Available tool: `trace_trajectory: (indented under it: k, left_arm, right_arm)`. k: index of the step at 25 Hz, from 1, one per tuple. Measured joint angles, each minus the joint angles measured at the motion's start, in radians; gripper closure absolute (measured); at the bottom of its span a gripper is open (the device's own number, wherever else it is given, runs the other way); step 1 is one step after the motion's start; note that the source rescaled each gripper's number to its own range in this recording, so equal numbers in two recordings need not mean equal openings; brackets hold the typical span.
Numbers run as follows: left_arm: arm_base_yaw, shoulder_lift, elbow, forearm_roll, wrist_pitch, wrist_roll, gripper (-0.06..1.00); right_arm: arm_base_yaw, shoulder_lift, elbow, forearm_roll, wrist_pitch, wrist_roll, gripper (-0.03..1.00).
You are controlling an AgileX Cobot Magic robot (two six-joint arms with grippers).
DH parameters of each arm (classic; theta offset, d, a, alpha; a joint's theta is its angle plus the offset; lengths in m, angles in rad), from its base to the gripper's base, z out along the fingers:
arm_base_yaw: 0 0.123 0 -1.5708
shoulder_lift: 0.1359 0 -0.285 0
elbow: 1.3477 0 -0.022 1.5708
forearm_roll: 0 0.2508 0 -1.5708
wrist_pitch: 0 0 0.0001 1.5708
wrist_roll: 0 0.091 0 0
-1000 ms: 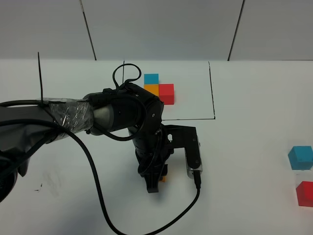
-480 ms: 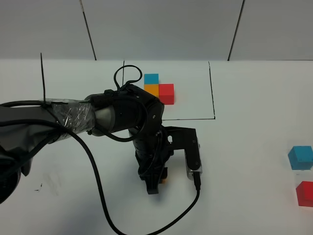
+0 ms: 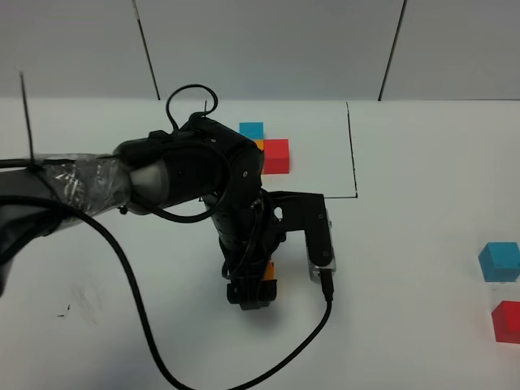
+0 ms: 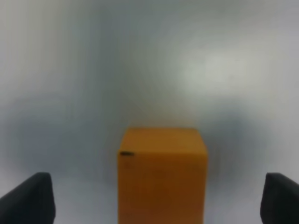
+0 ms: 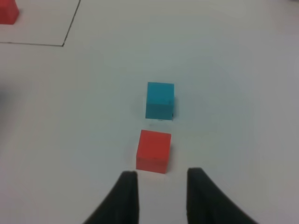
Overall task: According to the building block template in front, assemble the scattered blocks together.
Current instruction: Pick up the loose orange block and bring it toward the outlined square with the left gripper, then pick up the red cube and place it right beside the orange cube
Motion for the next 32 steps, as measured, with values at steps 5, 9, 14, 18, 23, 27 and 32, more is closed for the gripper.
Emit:
trace_trajectory:
  k: [5,9,14,18,23,27,32]
  left_arm:
    - [-0.001,-0.152,0.0,0.145,0.111,-0.12,-0.06]
    - [-0.001,-0.313,0.0,0.325,0.246,-0.225,-0.04]
    - [-0.001,-0.542,0.0,0.45,0.383,-0.334,0.06]
    - [-0.001,-0.736,0.0,0.482,0.385,-0.455,0.19]
    - [-0.001,-0.962,0.0,0.486,0.386,-0.583,0.28]
    - [-0.001,-1.154,0.0,0.485,0.386,-0.596,0.29]
    - [-0.001,-1.365,-0.001,0.483,0.386,-0.596,0.29]
  right_arm:
    - [0.0,0.0,0.0,0.0,0.0,0.0,0.97]
    - [0.0,0.0,0.0,0.0,0.0,0.0,0.97]
    - [0.0,0.0,0.0,0.0,0.0,0.0,0.97]
    - [0.0,0.0,0.0,0.0,0.0,-0.006,0.97]
    - [0.0,0.0,0.0,0.0,0.0,-0.006,0.97]
    - [0.0,0.0,0.0,0.0,0.0,0.0,0.97]
    - [0.0,0.0,0.0,0.0,0.0,0.0,0.97]
